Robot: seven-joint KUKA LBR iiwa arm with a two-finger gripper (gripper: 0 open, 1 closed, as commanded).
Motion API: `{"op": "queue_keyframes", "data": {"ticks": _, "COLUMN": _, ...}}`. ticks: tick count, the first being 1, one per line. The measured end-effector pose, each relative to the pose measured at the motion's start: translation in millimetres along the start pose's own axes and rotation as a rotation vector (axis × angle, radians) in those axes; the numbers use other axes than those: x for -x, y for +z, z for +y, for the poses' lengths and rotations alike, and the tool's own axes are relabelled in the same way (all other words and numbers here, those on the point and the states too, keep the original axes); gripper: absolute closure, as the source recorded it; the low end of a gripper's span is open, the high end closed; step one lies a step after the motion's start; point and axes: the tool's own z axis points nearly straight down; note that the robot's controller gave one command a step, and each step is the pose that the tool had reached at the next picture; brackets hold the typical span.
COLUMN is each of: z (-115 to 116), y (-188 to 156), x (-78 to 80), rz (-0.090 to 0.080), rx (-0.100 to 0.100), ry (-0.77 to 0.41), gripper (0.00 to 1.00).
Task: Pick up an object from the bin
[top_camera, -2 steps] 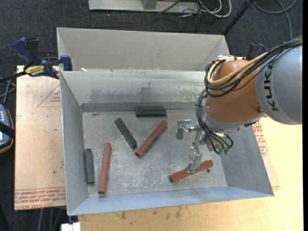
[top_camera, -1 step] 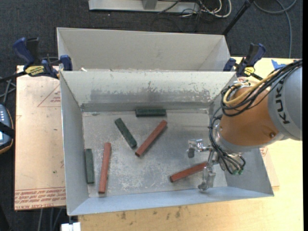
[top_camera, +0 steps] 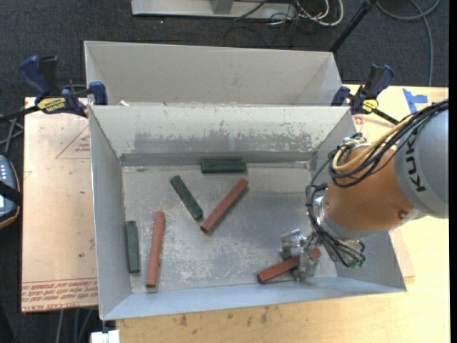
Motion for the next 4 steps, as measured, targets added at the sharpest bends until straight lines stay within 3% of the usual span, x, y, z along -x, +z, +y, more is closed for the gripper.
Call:
{"op": "queue_keyframes", "data": {"ticks": 1, "z": 0, "y": 0, "x": 0.0, "rz": 0.0, "rx": 0.0, "ry": 0.0, "gripper": 1.0}}
{"op": "queue_keyframes", "data": {"ticks": 2, "z": -22, "y": -123, "x": 21.1, "rz": 0.008, "rx": 0.003, "ry": -0.015, "gripper": 1.0}}
{"op": "queue_keyframes", "data": {"ticks": 3, "z": -22, "y": -123, "x": 21.0, "rz": 0.008, "rx": 0.003, "ry": -0.016, "gripper": 1.0}}
{"op": "queue_keyframes", "data": {"ticks": 4, "z": -25, "y": -173, "x": 19.7, "rz": 0.013, "rx": 0.005, "ry": -0.01, "gripper": 1.0}}
